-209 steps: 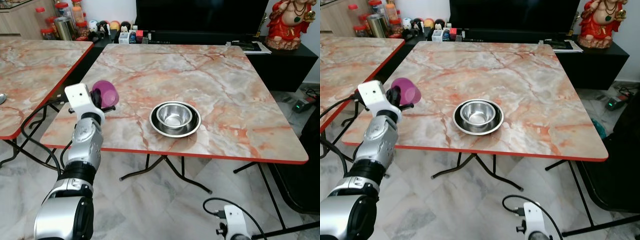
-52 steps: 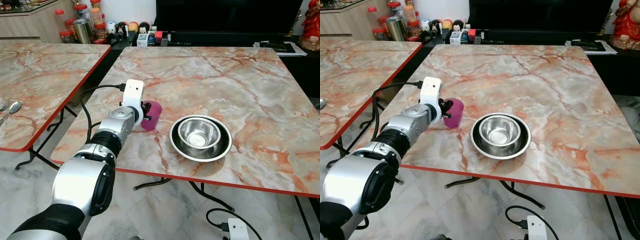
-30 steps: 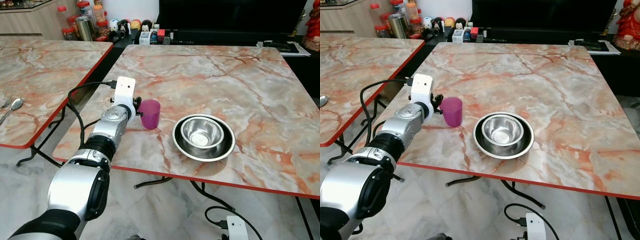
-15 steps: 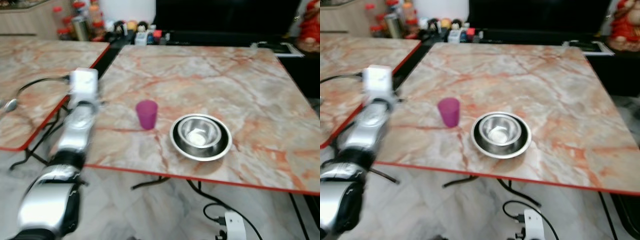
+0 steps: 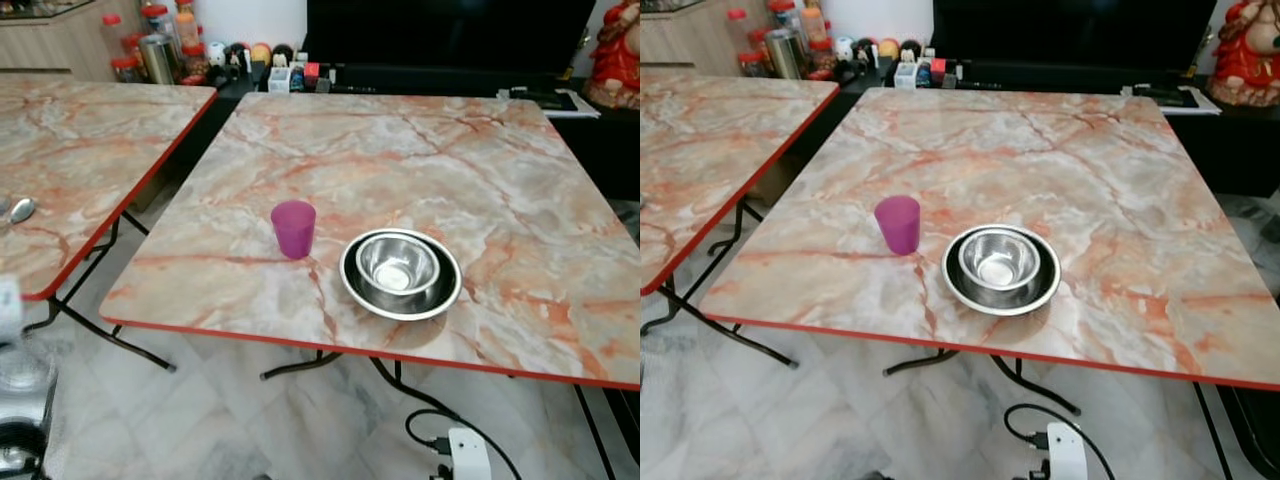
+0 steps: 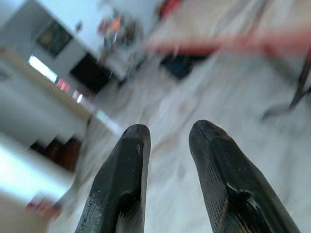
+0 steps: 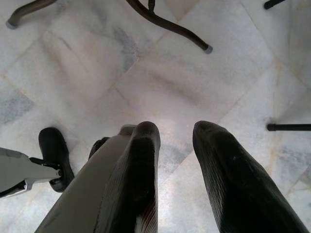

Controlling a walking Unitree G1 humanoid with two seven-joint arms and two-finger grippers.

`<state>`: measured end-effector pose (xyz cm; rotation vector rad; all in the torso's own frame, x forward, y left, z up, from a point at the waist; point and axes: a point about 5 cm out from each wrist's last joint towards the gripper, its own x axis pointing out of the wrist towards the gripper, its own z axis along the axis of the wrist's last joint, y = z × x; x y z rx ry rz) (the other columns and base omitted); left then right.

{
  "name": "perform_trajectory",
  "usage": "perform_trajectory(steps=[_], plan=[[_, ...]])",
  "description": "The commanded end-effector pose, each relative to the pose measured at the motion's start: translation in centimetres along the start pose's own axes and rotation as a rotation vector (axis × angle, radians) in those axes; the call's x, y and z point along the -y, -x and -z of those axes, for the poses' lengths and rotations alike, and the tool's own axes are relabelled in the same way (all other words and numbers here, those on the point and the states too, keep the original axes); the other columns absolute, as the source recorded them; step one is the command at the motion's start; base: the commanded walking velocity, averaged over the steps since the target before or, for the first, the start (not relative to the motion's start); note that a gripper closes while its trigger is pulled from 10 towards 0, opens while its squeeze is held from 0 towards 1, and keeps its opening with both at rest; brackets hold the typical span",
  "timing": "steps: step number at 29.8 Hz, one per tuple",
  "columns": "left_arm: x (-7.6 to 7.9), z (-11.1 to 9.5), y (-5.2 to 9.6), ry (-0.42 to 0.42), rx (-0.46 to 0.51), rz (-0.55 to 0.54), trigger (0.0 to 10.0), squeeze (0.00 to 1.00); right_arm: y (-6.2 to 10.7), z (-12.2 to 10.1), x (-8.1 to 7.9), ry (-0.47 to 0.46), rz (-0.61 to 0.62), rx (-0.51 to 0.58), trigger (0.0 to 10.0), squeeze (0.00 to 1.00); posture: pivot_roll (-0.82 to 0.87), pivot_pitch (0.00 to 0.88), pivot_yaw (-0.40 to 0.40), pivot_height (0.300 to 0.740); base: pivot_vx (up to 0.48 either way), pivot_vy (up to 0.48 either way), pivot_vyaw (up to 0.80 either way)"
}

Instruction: Setting the table

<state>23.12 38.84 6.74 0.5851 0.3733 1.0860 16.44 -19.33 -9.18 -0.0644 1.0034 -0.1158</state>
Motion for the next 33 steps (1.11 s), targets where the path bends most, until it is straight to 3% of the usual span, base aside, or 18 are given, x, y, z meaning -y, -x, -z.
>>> perform_trajectory(steps=[1,2,3,4,6,7,8,9,10,11,13,16,21,25,33], plan=[[0.7,2.5,1.2,-0.045,-0.106,0.037,10.0,0.0,0.0,0.0,-0.1,-0.014,0.001,0.001,10.0,0.0,0.0,0.0,0.041,0.693,0.0,0.0,0.0],[1.0,3.1,1.6,-0.058,-0.128,0.061,10.0,0.0,0.0,0.0,-0.1,-0.017,0.002,0.001,10.0,0.0,0.0,0.0,0.041,0.693,0.0,0.0,0.0],[2.2,4.7,3.0,-0.076,-0.187,0.166,10.0,0.0,0.0,0.1,-0.1,-0.016,0.003,-0.002,10.0,0.0,-0.01,0.0,0.047,0.693,0.0,0.0,0.0],[2.7,5.3,3.5,-0.082,-0.208,0.21,10.0,0.0,0.0,0.1,-0.1,-0.016,0.004,-0.002,10.0,0.0,-0.02,0.0,0.052,0.693,0.0,0.0,0.0],[5.3,6.7,6.2,0.016,-0.317,0.459,10.0,0.0,0.0,0.2,0.0,-0.021,0.007,-0.004,10.0,0.0,-0.03,0.0,0.055,0.693,0.0,0.0,0.0],[5.3,6.7,6.2,0.016,-0.317,0.459,10.0,0.0,0.0,0.2,0.0,-0.021,0.007,-0.004,10.0,0.0,-0.03,0.0,0.055,0.693,0.0,0.0,0.0],[6.2,6.8,7.2,0.048,-0.326,0.547,10.0,0.0,0.0,0.2,0.0,-0.022,0.008,-0.003,10.0,0.0,-0.03,0.0,0.055,0.693,0.0,0.0,0.0],[8.3,7.0,9.7,0.03,-0.306,0.756,10.0,0.0,0.0,0.2,0.0,-0.02,0.008,-0.003,10.0,0.0,-0.04,0.0,0.061,0.693,0.0,0.0,0.0],[8.3,7.0,9.7,0.03,-0.306,0.756,10.0,0.0,0.0,0.2,0.0,-0.02,0.008,-0.003,10.0,0.0,-0.04,0.0,0.061,0.693,0.0,0.0,0.0],[9.6,7.4,11.8,-0.032,-0.283,0.904,10.0,0.0,0.0,0.3,0.1,-0.017,0.008,-0.003,10.0,0.0,-0.04,0.0,0.062,0.693,0.0,0.0,0.0],[10.2,7.8,13.2,-0.041,-0.292,0.966,10.0,0.0,0.1,0.3,0.1,-0.016,0.009,-0.003,10.0,0.0,-0.05,0.0,0.068,0.693,0.0,0.0,0.0],[11.0,8.9,15.7,-0.009,-0.386,1.008,10.0,0.0,0.0,0.2,0.3,-0.002,0.007,0.003,10.0,0.0,-0.08,0.0,0.072,0.693,0.0,0.0,0.0],[11.6,9.4,17.6,-0.018,-0.425,1.076,10.0,0.0,0.0,-0.3,0.7,0.0,0.011,0.018,10.0,0.0,-0.09,0.0,0.067,0.693,0.0,0.0,0.0],[12.1,9.1,18.3,-0.011,-0.428,1.102,10.0,0.0,-0.1,-0.9,1.0,0.006,0.014,0.028,10.0,0.0,-0.09,0.0,0.063,0.693,0.0,0.069,0.0],[12.1,9.0,18.1,-0.021,-0.422,1.101,10.0,0.0,-0.2,-1.4,0.8,0.006,0.009,0.042,10.0,0.0,-0.1,0.0,0.074,0.693,0.0,0.449,0.0]])
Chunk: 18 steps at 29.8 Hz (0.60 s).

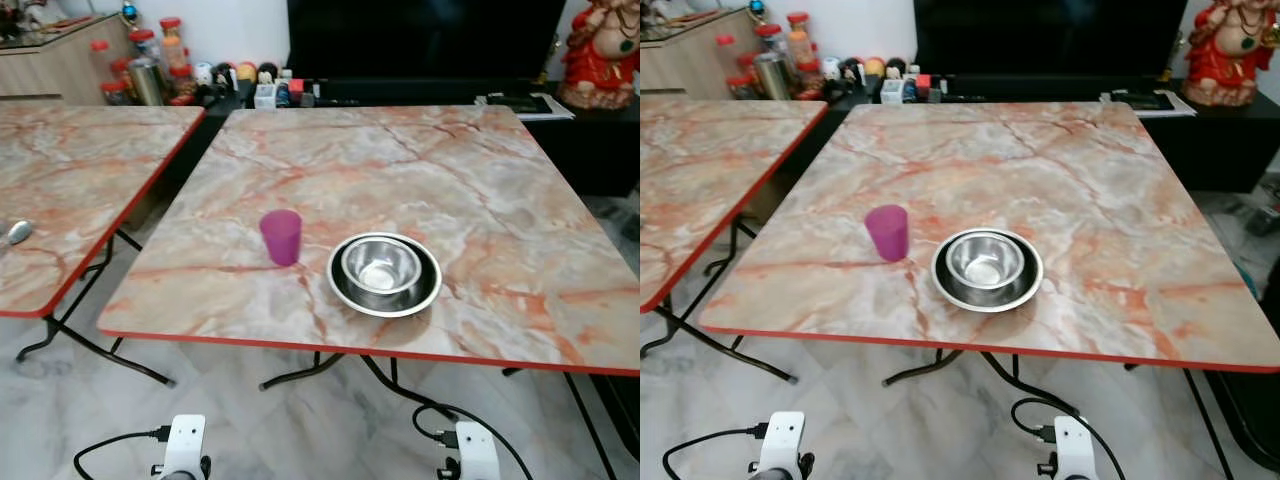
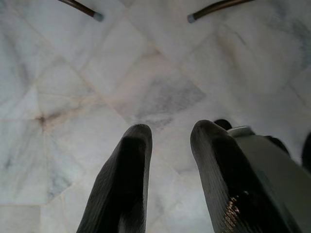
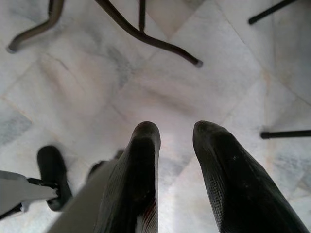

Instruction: Setting the table

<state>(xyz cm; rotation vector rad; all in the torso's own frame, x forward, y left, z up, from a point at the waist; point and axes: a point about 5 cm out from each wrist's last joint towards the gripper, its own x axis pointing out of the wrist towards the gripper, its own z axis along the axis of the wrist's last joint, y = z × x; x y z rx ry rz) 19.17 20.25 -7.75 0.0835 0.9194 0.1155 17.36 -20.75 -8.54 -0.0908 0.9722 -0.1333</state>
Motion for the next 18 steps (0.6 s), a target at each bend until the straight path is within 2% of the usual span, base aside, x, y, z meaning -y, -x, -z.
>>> perform_trajectory(steps=[1,18], plan=[[-0.55,0.13,0.0,-0.009,-0.017,-0.009,10.0,0.0,-0.03,-0.24,-0.75,-0.006,-0.02,0.011,10.0,0.0,-0.09,0.0,0.077,0.693,0.0,0.48,0.0],[-1.32,-0.1,0.0,-0.034,-0.006,-0.028,10.0,0.0,0.05,0.06,-1.53,-0.026,-0.031,0.006,10.0,0.0,-0.08,0.0,0.092,0.693,0.0,0.48,0.0]])
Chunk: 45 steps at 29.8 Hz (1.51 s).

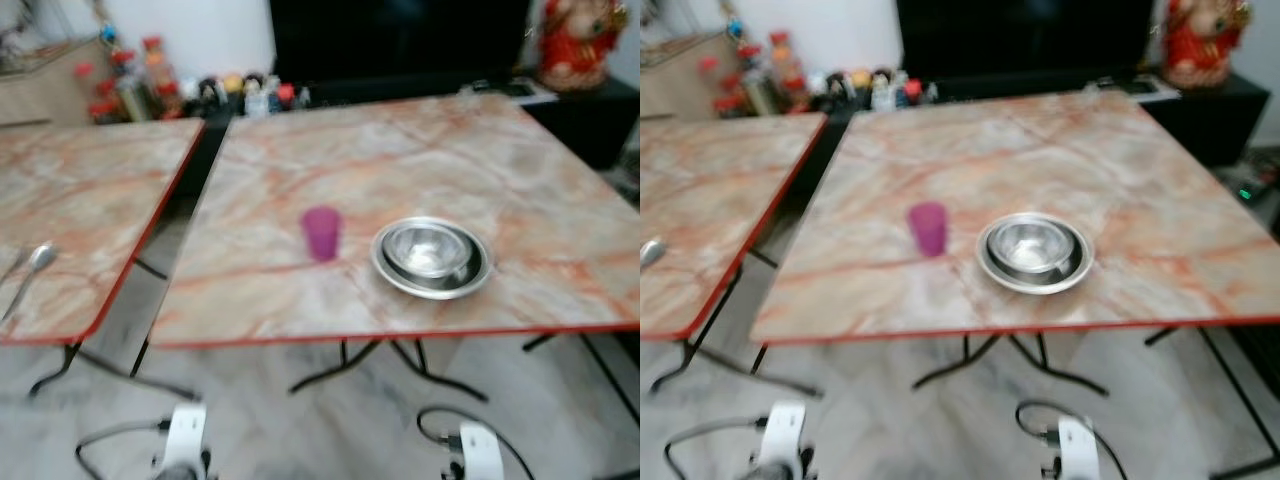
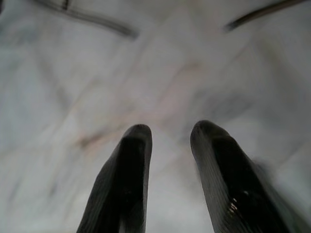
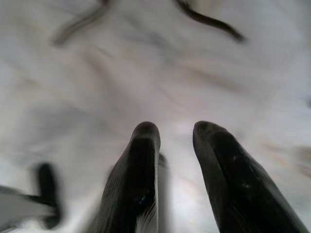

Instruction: Setting the table

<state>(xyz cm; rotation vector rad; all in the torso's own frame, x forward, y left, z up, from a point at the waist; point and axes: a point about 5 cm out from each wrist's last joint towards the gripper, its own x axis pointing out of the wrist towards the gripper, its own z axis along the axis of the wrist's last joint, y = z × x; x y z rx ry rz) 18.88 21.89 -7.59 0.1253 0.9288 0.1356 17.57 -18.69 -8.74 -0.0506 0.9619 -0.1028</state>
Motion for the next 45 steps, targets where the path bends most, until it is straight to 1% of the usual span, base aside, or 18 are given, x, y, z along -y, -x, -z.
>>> perform_trajectory(steps=[1,7,12,27,32,37,45], plan=[[0.3,-0.3,-0.1,-0.005,0.003,0.007,10.0,0.0,0.0,0.1,0.6,-0.005,0.013,-0.004,10.0,0.0,-0.08,0.0,0.092,0.693,0.0,0.48,0.0],[0.0,-0.8,-0.1,-0.01,0.019,-0.002,10.0,0.0,0.0,0.2,0.1,-0.011,0.003,-0.006,10.0,0.0,-0.07,0.0,0.096,0.693,0.0,0.48,0.0],[-0.4,-0.8,-0.1,-0.008,0.02,-0.012,10.0,0.0,0.0,0.1,-0.2,-0.012,-0.003,-0.003,10.0,0.0,-0.06,0.0,0.096,0.693,0.0,0.48,0.0],[-0.6,-0.6,-0.1,-0.002,0.014,-0.022,10.0,0.0,0.0,0.1,-0.4,-0.015,0.0,-0.004,10.0,0.0,-0.05,0.0,0.091,0.693,0.0,0.48,0.0],[-0.6,-0.6,-0.1,-0.001,0.015,-0.025,10.0,0.0,0.0,0.0,-0.2,-0.031,0.012,-0.006,10.0,0.0,-0.04,0.0,0.094,0.693,0.0,0.48,-0.17],[-0.7,-0.9,-0.1,0.004,0.021,-0.03,10.0,0.0,0.0,-0.2,-0.1,-0.024,0.014,0.004,10.0,0.0,-0.03,0.0,0.09,0.693,0.0,0.48,-0.09],[-0.8,-0.8,-0.1,0.019,0.02,-0.041,10.0,0.0,0.0,-0.2,-0.4,-0.026,0.008,0.004,10.0,0.0,-0.03,0.0,0.087,0.693,0.0,0.48,0.0]])
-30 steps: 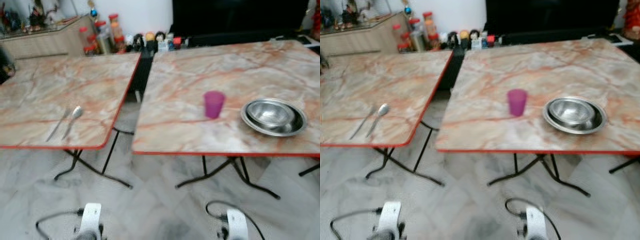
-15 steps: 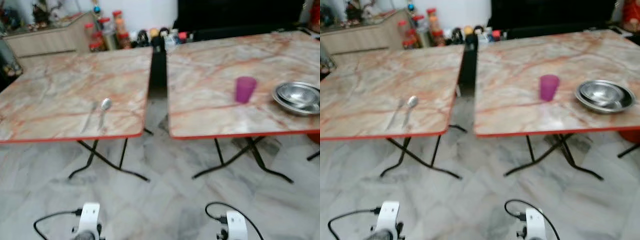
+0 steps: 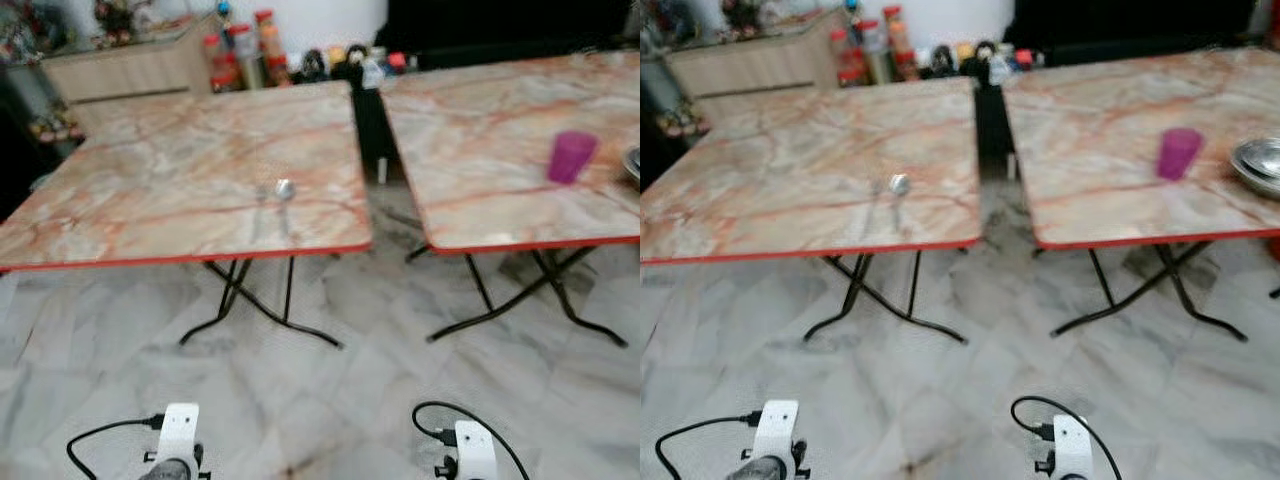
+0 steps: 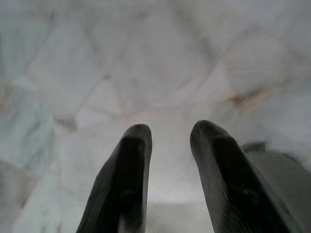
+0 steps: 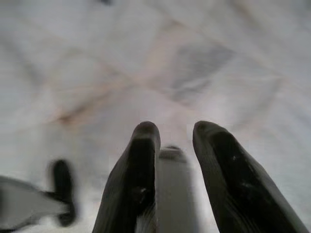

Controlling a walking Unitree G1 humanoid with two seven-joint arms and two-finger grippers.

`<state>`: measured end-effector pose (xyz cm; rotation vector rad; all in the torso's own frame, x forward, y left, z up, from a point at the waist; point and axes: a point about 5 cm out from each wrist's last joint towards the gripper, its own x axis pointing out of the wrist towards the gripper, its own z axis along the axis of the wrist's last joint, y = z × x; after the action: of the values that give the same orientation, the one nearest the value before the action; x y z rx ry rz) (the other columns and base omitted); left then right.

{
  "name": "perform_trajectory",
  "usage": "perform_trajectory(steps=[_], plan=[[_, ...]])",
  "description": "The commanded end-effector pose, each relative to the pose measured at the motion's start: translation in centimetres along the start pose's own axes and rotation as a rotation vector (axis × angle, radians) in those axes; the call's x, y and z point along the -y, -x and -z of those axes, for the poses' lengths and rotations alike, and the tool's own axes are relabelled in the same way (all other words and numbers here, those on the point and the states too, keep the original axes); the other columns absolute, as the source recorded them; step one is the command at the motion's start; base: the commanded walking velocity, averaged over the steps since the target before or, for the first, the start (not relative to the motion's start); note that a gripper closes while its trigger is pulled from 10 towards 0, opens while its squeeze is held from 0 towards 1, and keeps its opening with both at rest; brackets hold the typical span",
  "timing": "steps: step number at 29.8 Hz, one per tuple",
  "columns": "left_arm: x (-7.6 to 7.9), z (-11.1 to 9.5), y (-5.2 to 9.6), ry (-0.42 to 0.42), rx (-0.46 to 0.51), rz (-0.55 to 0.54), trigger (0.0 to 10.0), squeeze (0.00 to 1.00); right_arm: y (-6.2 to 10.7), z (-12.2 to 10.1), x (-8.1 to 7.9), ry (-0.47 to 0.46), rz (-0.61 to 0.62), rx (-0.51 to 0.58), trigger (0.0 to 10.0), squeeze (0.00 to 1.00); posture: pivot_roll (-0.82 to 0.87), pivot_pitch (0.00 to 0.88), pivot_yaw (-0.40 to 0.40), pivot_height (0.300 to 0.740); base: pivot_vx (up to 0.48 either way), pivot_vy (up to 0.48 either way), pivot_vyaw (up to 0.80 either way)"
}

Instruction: Setting the table

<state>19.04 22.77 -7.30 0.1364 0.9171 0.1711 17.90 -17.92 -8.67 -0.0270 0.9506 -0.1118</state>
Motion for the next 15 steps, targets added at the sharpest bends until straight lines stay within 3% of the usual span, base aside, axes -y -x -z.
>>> perform_trajectory(steps=[1,15], plan=[[0.08,-0.48,-0.09,0.014,0.01,-0.006,10.0,0.0,0.02,0.15,0.38,0.001,0.01,-0.007,10.0,0.0,-0.02,0.0,0.084,0.693,0.0,0.48,0.0],[0.05,-0.65,-0.09,0.021,0.022,-0.023,10.0,0.0,0.02,0.16,0.41,0.005,0.008,-0.006,10.0,0.0,-0.02,0.0,0.078,0.693,0.0,0.477,0.0]])
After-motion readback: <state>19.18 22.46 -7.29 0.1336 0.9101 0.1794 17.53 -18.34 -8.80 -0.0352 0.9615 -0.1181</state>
